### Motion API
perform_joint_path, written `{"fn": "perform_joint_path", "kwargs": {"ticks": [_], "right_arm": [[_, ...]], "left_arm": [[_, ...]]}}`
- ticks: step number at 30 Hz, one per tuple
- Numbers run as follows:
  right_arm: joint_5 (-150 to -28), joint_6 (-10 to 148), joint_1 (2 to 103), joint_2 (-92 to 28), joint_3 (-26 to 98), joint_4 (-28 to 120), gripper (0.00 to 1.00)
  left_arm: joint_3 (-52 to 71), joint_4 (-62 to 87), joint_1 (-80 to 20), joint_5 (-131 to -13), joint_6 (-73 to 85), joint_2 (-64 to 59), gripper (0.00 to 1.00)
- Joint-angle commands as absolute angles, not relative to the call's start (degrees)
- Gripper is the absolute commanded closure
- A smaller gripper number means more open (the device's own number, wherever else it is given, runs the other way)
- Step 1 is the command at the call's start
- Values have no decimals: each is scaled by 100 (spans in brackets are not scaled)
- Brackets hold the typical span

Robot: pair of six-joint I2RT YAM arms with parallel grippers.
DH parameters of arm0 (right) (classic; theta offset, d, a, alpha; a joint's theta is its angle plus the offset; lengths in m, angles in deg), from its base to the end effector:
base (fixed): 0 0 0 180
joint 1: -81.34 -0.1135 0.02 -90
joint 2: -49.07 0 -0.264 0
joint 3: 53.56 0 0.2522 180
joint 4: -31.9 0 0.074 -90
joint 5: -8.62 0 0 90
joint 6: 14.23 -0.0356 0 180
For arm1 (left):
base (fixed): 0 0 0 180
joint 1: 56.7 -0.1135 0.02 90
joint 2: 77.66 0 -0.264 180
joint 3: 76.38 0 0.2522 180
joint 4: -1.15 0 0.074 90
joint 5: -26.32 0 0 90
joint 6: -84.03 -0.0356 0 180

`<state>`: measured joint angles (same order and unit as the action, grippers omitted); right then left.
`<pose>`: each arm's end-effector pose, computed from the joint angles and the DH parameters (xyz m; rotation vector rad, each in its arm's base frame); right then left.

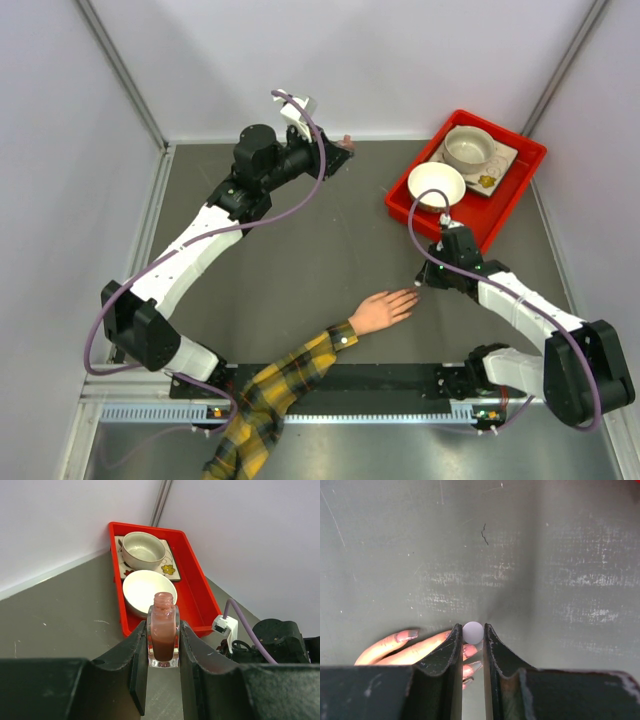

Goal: Paint the nails

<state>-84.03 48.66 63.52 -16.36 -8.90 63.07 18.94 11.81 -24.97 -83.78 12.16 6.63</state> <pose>0.2028 0.0669 0.1779 0.1839 2.5110 0.3856 0.2902 -0.1938 0.4251 0.4791 1.5755 -0.9483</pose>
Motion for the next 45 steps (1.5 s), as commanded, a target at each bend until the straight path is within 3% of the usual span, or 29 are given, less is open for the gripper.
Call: {"fn": "perform_joint_path", "kwargs": {"ticks": [1,13,25,45], "right_arm": [[-8366,4827,6403,-1553,-648,6210,100],[-8313,4765,6403,-868,-824,6377,100],[-8735,4879,6200,-1404,-684,6175,100],[-8735,4906,6183,-1166,-754,6069,100]], "left_arm": [[2114,708,-2532,-8460,1301,654,100],[2000,594,-2532,-8486,1424,584,100],[1939,647,-2532,-8460,1354,452,100],[1965,664,-2541,-8452,1346,470,100]]}}
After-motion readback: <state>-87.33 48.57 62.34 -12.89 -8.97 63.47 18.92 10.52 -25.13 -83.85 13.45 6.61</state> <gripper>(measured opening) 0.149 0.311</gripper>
